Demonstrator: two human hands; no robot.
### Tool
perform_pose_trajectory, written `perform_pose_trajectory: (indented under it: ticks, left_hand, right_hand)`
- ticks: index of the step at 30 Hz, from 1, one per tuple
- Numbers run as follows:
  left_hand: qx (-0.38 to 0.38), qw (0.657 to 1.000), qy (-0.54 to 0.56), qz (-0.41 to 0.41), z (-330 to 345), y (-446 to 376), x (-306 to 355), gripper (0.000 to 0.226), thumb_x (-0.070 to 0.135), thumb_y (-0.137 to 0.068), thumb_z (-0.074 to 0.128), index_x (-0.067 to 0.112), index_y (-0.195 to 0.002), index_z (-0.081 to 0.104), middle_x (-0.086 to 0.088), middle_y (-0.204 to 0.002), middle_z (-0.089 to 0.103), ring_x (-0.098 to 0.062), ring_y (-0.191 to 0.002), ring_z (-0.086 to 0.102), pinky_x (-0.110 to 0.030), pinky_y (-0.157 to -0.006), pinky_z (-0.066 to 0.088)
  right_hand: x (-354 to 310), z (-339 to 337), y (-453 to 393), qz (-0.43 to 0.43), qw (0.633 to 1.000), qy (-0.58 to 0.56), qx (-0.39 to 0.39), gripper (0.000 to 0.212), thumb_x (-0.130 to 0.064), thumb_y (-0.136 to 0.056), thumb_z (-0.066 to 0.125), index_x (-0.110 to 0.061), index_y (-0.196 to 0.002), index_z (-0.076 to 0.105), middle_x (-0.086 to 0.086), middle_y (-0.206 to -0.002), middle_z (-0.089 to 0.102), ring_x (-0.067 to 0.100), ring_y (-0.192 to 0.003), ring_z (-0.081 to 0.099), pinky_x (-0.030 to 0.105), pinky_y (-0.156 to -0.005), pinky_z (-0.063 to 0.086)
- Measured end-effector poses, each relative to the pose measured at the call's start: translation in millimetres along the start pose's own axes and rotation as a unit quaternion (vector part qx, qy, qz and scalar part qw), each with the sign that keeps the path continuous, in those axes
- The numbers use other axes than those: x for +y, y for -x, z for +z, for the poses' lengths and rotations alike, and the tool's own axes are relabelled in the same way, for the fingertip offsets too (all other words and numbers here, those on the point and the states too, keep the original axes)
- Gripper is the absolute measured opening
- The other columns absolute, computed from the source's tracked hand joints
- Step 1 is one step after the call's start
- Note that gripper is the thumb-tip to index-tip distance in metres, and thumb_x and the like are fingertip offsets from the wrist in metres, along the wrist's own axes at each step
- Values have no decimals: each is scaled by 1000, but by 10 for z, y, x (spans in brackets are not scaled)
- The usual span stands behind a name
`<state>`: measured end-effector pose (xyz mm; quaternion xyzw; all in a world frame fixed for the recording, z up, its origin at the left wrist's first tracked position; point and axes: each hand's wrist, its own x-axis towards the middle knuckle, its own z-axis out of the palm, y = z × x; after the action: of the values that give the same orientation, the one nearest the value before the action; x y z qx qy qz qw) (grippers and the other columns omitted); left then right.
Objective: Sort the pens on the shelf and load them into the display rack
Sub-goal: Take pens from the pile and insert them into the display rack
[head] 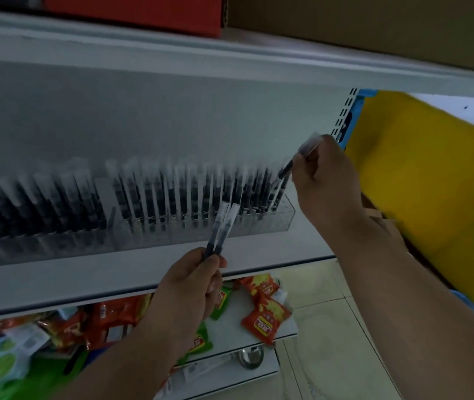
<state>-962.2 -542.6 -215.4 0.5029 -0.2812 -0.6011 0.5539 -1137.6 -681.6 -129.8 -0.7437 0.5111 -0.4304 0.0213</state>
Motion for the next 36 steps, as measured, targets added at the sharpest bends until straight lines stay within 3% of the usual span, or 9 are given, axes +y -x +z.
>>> perform_pose_trajectory:
  ticks: [10,15,19,22,25,27,30,33,36]
  left_hand:
    - [-1,1000,-12,-4,-36,-93,14,24,12,-104,41,3,-91,59,-3,-56,36,-13,-41,17,-25,-42,11]
    - [-7,1000,-7,0,-45,-106,0,25,12,-103,41,3,-90,60,-3,-56,36,-12,-44,16,-28,-45,9]
    - [-7,1000,-8,3,-48,-101,8,25,12,-104,41,2,-91,60,-3,-56,37,-13,-45,16,-25,-43,11]
    - [-8,999,-26,17,-18,-134,63,24,13,-105,41,3,-93,60,-3,-58,39,-14,-43,19,-23,-40,17]
    - [-26,997,-51,43,93,-170,71,22,15,-104,43,4,-95,60,-5,-61,40,-13,-41,23,-25,-41,21]
    - [-38,995,-68,57,179,-179,46,21,17,-104,45,6,-95,61,-6,-61,40,-14,-43,25,-27,-45,20]
    - [-43,994,-83,62,238,-181,7,22,20,-104,45,10,-96,63,-5,-60,40,-14,-44,26,-27,-46,22]
    - [-39,993,-93,66,229,-194,-13,21,21,-103,47,13,-95,65,-5,-59,37,-13,-45,26,-28,-48,23]
    - [-47,990,-108,77,256,-194,-14,19,21,-101,50,14,-94,66,-6,-60,34,-13,-45,26,-28,-49,24]
  right_hand:
    - [4,53,-45,26,996,69,-55,18,-24,-98,52,-12,-88,44,-5,-68,45,3,-59,42,22,-48,23]
    - [57,233,96,73,980,82,-164,27,-25,-98,52,-20,-76,39,-1,-67,48,18,-62,48,27,-50,29]
    - [113,243,173,124,981,69,-133,23,-36,-96,58,-16,-87,49,1,-78,58,22,-74,57,30,-60,41]
    - [-36,63,228,122,989,24,-83,27,-46,-94,58,-19,-91,54,-6,-82,60,13,-75,58,27,-61,43]
    - [-329,-14,416,135,964,-68,-217,29,-52,-93,55,-25,-84,61,-7,-74,63,6,-67,59,25,-56,45]
    - [-406,18,542,157,935,-150,-280,19,-41,-93,61,-25,-84,64,-2,-71,67,8,-60,61,27,-58,49]
    - [-352,-13,547,184,930,-213,-237,12,-22,-95,60,-18,-85,66,1,-74,72,8,-56,62,23,-55,43]
    - [-322,-90,461,203,920,-244,-230,14,-26,-94,63,-14,-86,66,2,-73,72,6,-53,60,20,-51,40]
    - [-336,-48,492,201,920,-228,-248,20,-31,-93,65,-13,-85,66,6,-65,70,6,-49,58,26,-53,41]
